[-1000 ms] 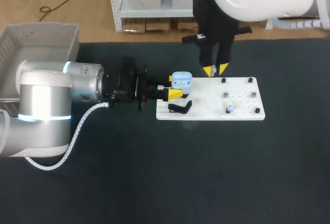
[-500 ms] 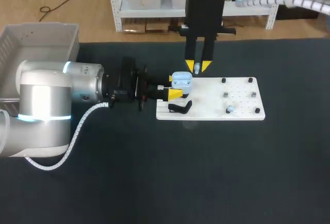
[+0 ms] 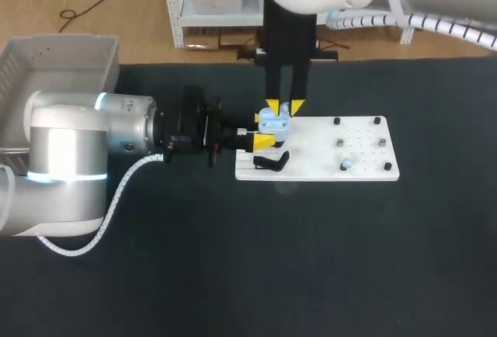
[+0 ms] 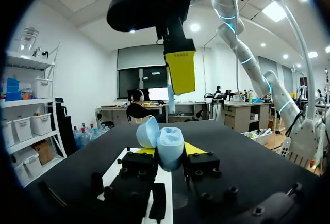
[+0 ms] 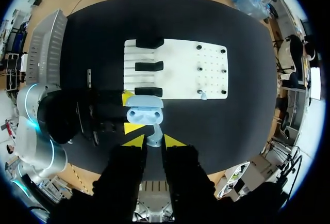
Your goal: Pick up each earbud case from the left stands, insert the matching earbuds, close the lid, and place the case in the box.
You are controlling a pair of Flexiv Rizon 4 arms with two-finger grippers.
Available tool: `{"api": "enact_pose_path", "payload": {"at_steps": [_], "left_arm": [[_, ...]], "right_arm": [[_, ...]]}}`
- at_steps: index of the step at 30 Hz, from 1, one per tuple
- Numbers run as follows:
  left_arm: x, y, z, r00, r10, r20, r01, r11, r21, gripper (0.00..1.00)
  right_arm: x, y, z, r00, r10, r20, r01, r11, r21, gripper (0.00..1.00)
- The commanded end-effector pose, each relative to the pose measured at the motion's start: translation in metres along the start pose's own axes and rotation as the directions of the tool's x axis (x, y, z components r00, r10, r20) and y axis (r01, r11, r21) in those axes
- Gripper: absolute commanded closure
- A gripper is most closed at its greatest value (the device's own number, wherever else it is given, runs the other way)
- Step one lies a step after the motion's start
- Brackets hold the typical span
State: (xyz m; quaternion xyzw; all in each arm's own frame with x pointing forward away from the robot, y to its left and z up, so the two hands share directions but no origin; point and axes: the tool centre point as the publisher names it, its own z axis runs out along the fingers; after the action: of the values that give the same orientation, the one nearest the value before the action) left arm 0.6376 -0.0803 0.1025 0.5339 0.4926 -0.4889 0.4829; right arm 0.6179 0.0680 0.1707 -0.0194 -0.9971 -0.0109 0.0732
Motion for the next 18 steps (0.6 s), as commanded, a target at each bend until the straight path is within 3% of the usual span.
{"api": "enact_pose_path", "payload": {"at_steps": [1, 18], "left_arm": [[0.0006, 0.0008, -0.0001, 1.000, 0.000, 0.001, 0.000, 1.000, 0.002, 1.00], [0.0006, 0.0008, -0.0001, 1.000, 0.000, 0.001, 0.000, 1.000, 0.002, 1.00]], "right_arm": [[0.0019, 0.0001, 0.0026, 1.000, -0.002, 0.012, 0.002, 1.000, -0.002, 1.00], [-0.0025, 0.0043, 0.0110, 1.000, -0.008, 0.001, 0.008, 1.000, 0.013, 1.00]]}}
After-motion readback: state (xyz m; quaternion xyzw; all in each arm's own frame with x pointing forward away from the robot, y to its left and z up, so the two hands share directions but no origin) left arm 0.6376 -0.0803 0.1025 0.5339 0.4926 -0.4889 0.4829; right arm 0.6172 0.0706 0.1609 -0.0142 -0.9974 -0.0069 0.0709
